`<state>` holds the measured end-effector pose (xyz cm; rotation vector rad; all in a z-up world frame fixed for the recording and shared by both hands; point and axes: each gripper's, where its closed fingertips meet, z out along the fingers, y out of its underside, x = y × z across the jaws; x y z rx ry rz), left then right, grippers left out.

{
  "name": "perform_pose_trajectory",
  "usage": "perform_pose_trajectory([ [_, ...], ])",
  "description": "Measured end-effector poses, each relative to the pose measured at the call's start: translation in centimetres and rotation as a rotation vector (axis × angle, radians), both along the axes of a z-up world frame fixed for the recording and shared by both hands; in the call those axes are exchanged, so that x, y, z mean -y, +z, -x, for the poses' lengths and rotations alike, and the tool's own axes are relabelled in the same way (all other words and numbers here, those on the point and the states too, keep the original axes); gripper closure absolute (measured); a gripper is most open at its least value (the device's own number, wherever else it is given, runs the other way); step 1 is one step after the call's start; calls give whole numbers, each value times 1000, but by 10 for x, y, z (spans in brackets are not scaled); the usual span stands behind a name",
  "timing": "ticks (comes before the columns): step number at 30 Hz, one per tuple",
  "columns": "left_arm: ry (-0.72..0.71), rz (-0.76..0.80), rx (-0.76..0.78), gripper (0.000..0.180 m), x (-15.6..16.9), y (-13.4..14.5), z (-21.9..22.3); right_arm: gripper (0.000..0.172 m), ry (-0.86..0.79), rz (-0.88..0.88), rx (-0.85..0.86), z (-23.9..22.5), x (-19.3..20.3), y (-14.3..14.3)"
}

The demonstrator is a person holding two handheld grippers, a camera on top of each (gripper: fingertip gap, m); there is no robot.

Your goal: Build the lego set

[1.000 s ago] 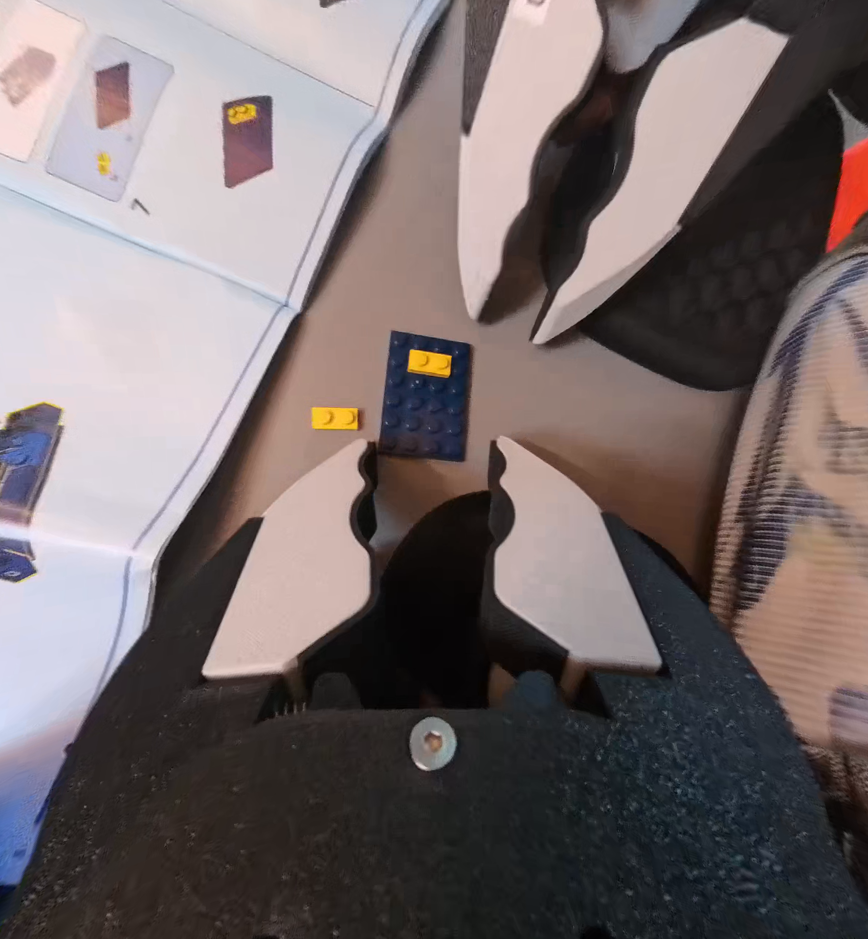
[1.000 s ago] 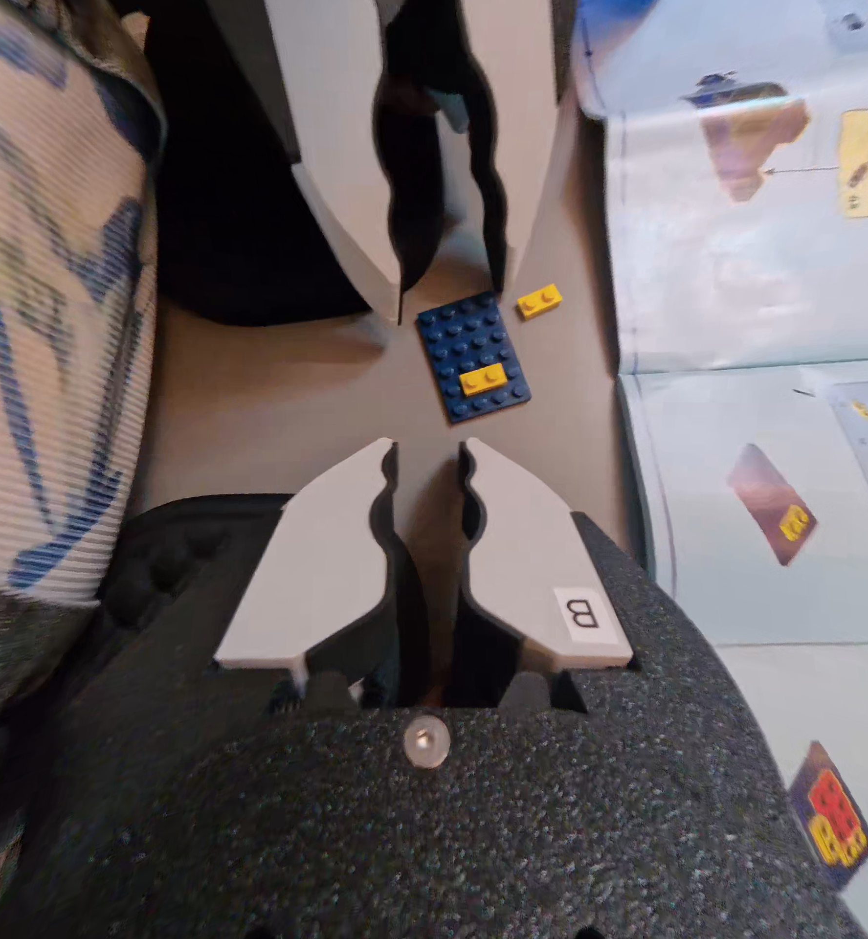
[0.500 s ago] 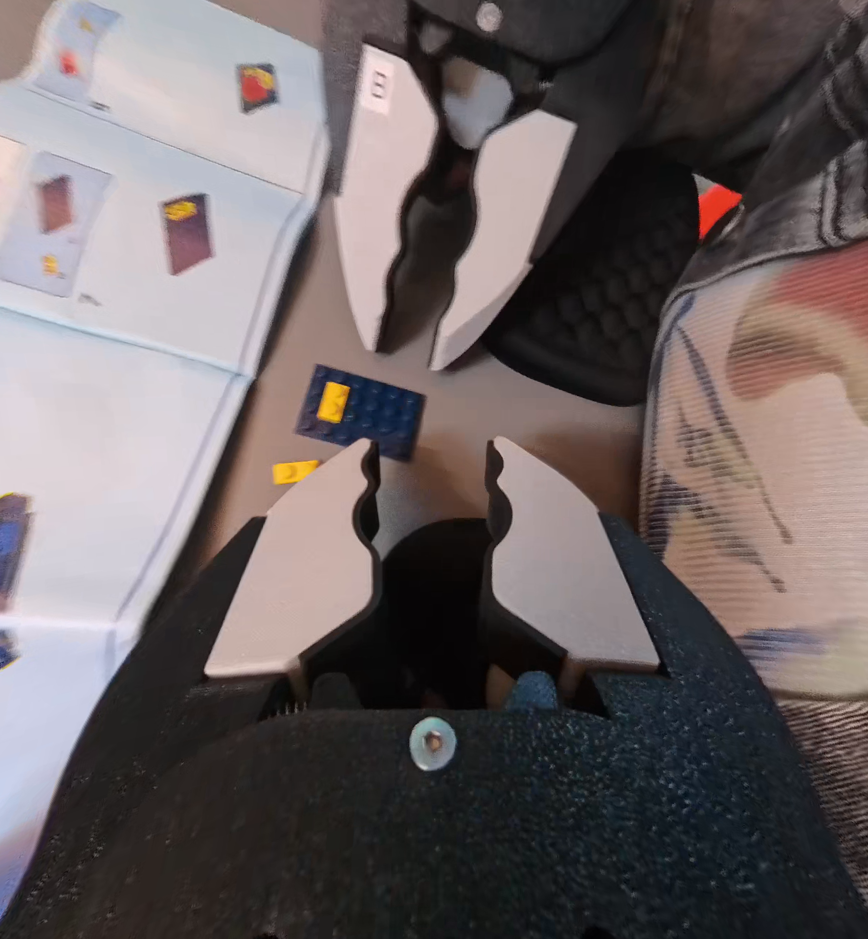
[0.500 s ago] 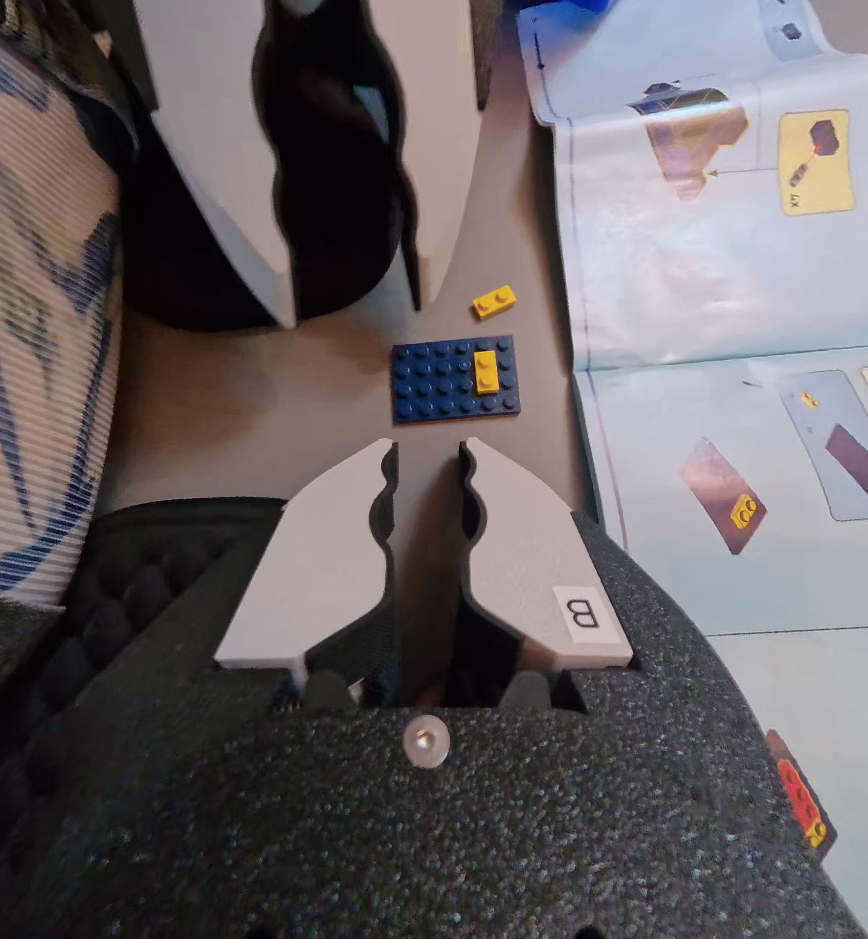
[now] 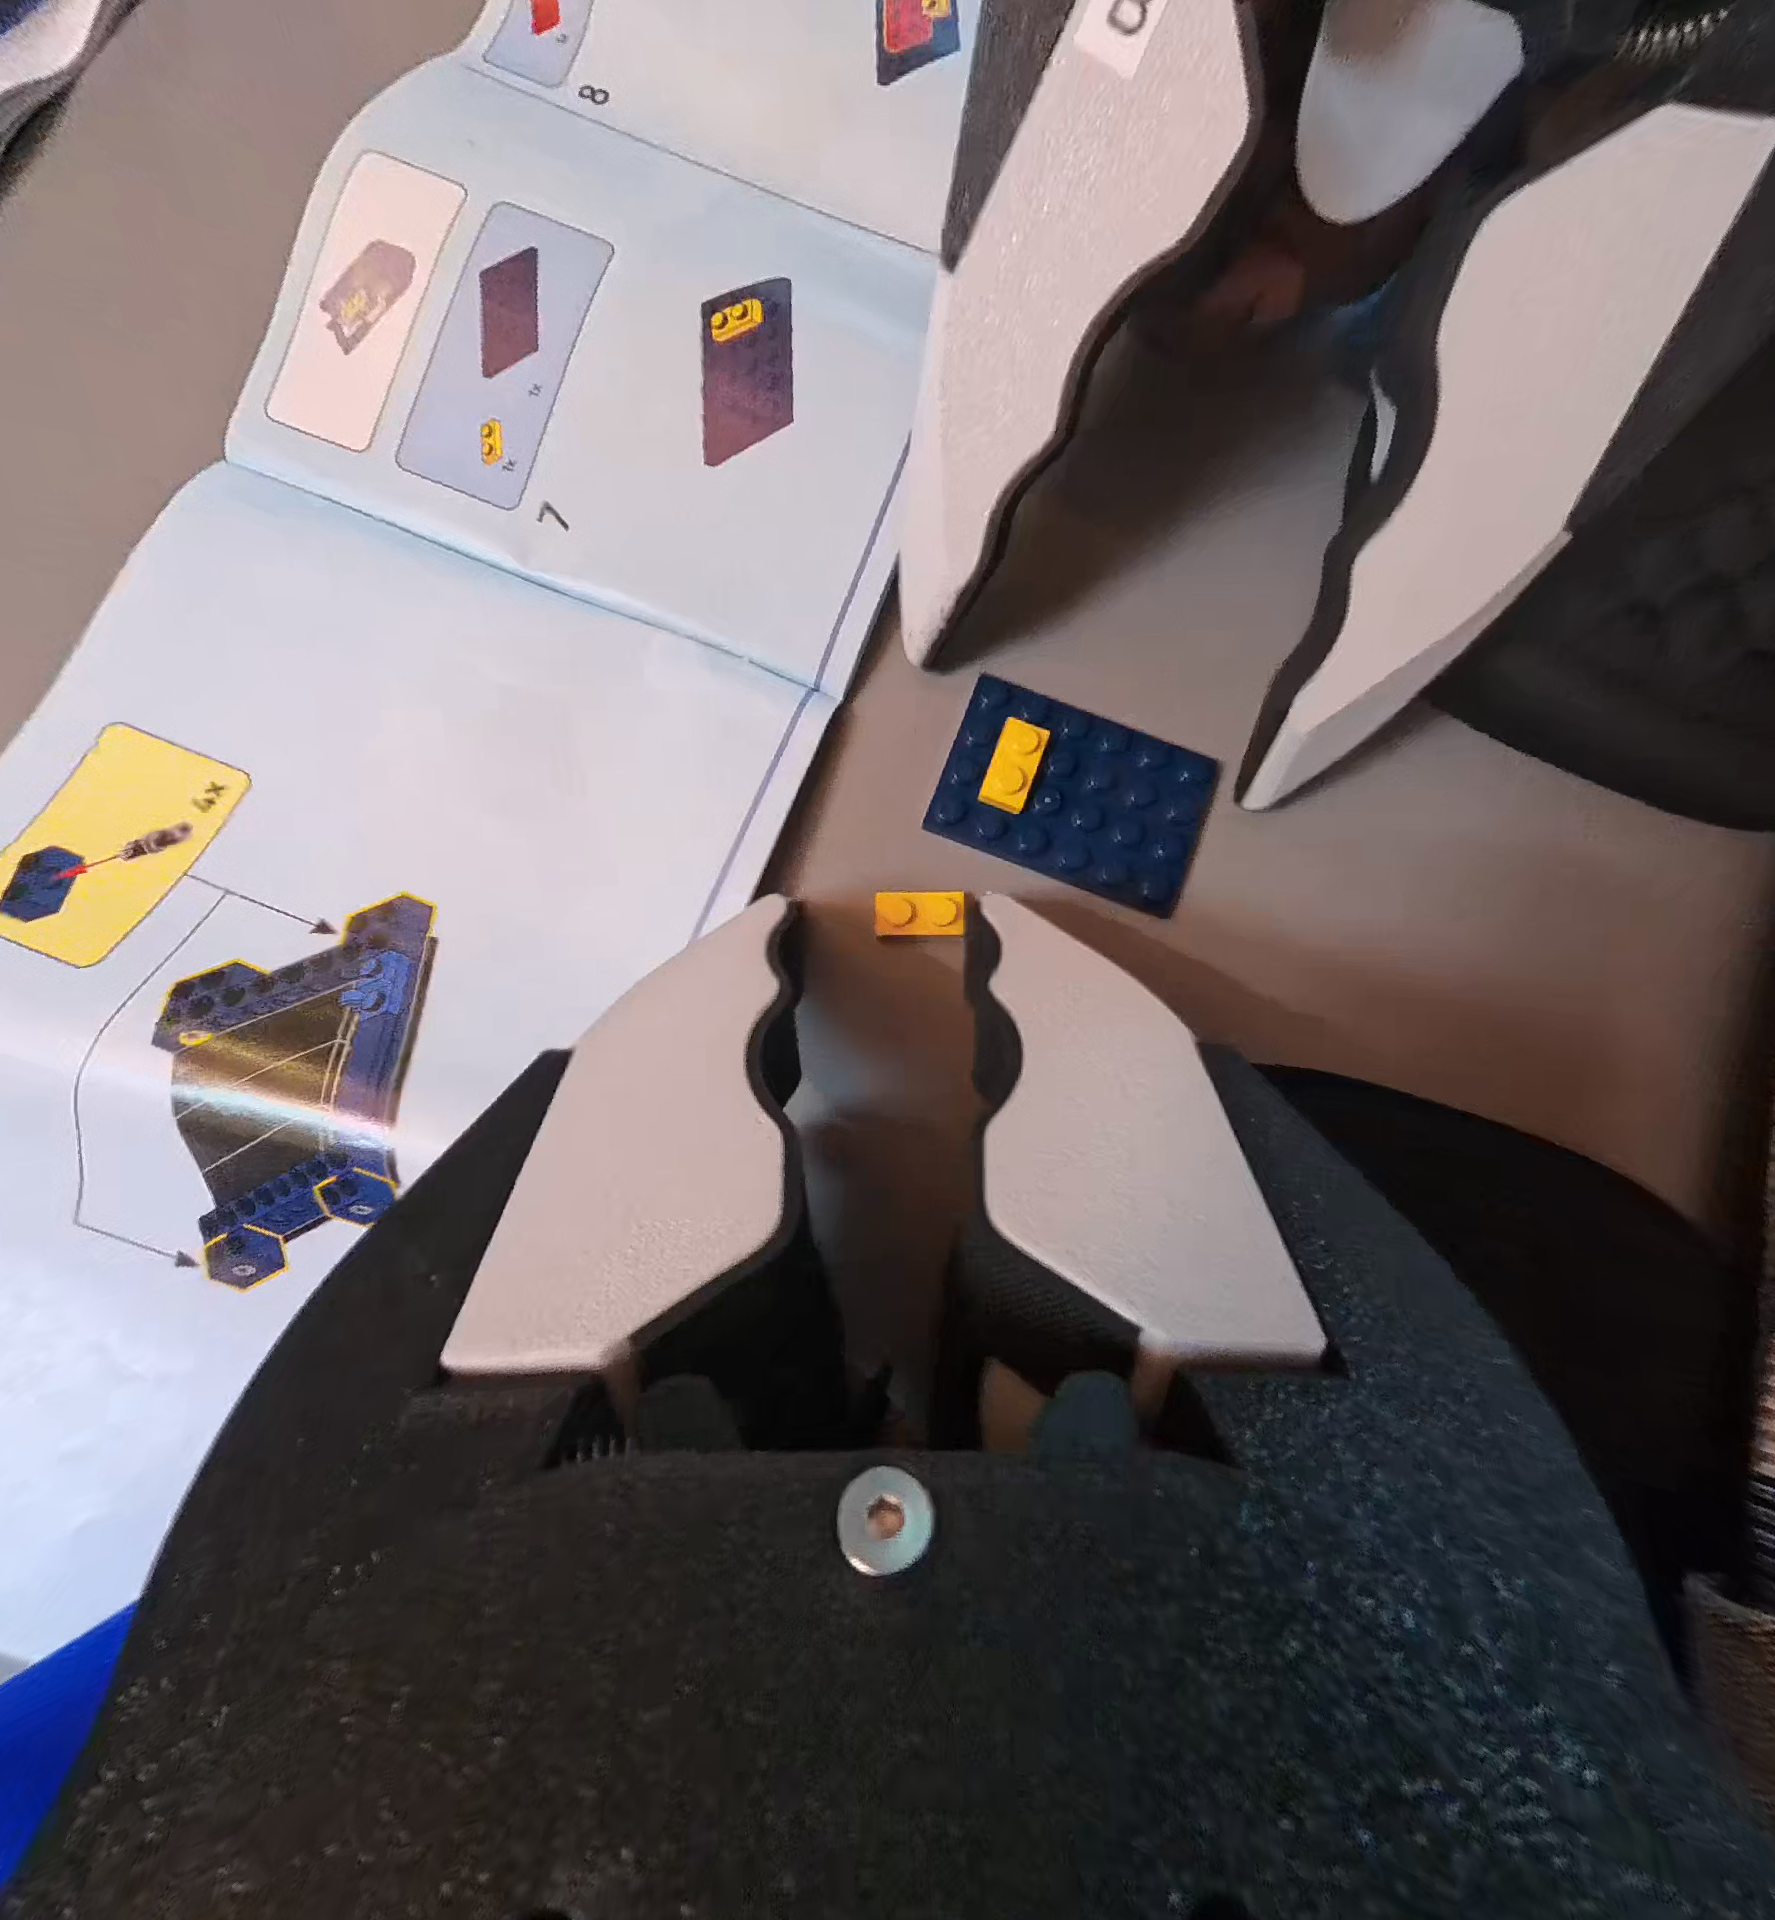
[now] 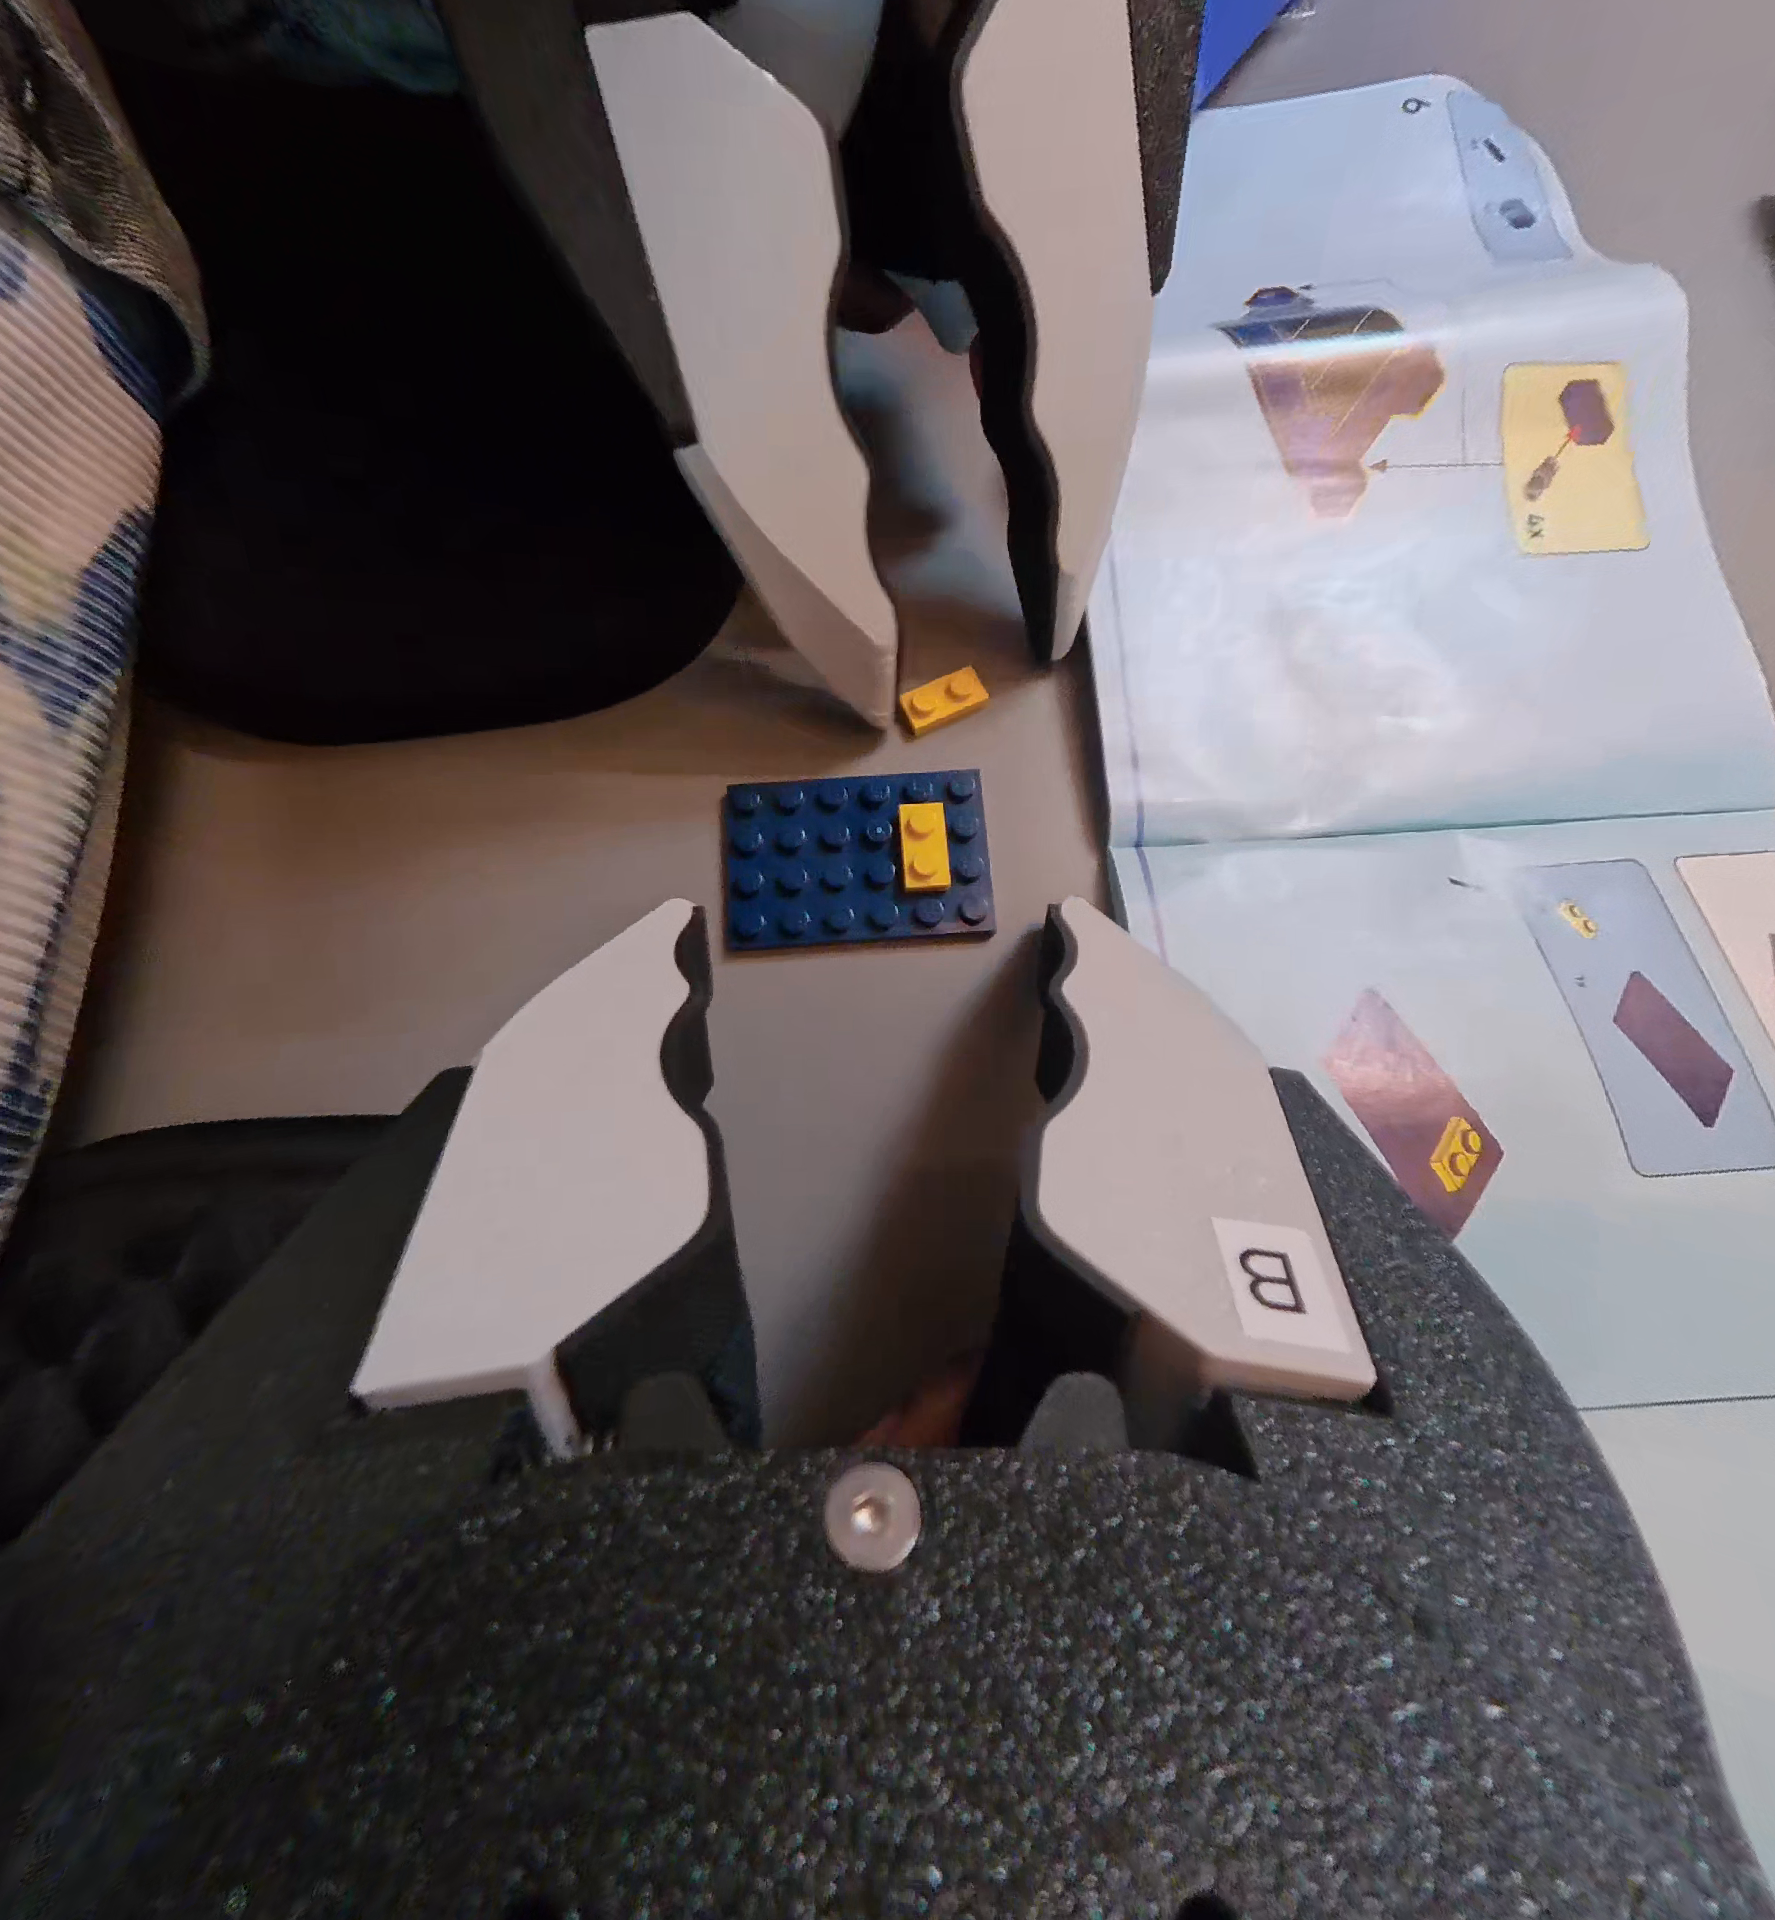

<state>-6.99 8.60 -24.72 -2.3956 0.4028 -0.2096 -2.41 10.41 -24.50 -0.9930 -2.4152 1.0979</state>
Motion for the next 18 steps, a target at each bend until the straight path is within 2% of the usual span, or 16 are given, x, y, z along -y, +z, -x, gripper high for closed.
perform_pose_trajectory([
  [2, 11, -14, -14, 167, -1, 0, 4, 109, 8, -11, -11, 1, 2, -1],
  [6, -2, -17, 16, 174, -1, -1, 3, 115, 4, -19, -22, 3, 2, -2],
  [9, -3, -15, 37, 171, 0, 0, 3, 116, 6, -18, -22, 3, 1, -2],
  [14, -15, -46, 101, 147, 2, 8, 2, 116, 8, -17, -22, 2, 0, -3],
  [16, 6, -61, 96, 146, 1, 10, 6, 117, 8, -13, -20, 3, -1, -3],
  [18, -5, -66, 77, 153, -1, 8, 5, 117, 9, -9, -18, 3, -1, -4],
])
